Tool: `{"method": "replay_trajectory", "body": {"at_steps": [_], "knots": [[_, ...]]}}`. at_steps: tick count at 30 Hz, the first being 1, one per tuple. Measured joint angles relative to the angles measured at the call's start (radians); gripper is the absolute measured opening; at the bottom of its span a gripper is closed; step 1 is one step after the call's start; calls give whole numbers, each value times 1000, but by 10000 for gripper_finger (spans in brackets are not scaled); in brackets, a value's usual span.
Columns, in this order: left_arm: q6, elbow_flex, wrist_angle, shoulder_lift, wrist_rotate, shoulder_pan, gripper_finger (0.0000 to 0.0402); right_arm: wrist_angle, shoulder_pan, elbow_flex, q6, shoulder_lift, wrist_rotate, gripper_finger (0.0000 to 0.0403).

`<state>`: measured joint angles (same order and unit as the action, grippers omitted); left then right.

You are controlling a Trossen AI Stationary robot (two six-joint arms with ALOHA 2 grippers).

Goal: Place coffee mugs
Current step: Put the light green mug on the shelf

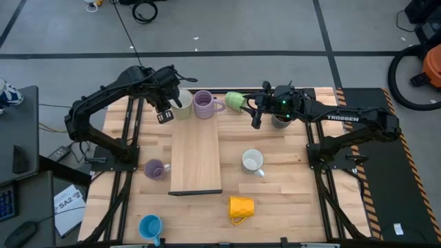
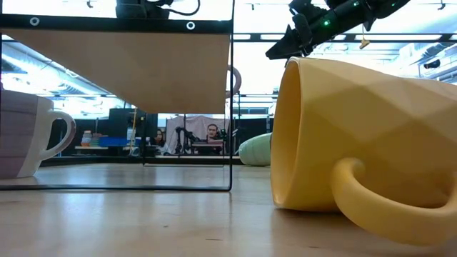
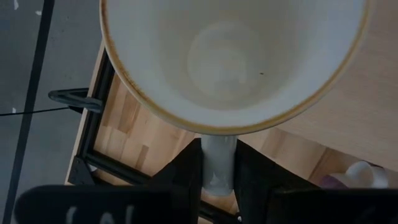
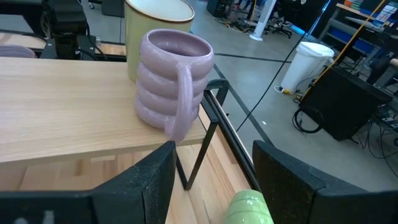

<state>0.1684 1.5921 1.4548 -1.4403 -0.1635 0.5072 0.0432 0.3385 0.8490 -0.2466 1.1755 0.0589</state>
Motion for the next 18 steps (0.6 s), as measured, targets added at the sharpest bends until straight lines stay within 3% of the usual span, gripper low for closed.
{"method": "replay_trajectory", "body": {"at_steps": [7,18], "knots": [[0,0,-2,0,-31,-1,86,0,0,0,0,0,0,218],[-1,0,-2,0,-56,0,174,0,0,0,0,0,0,218]]}}
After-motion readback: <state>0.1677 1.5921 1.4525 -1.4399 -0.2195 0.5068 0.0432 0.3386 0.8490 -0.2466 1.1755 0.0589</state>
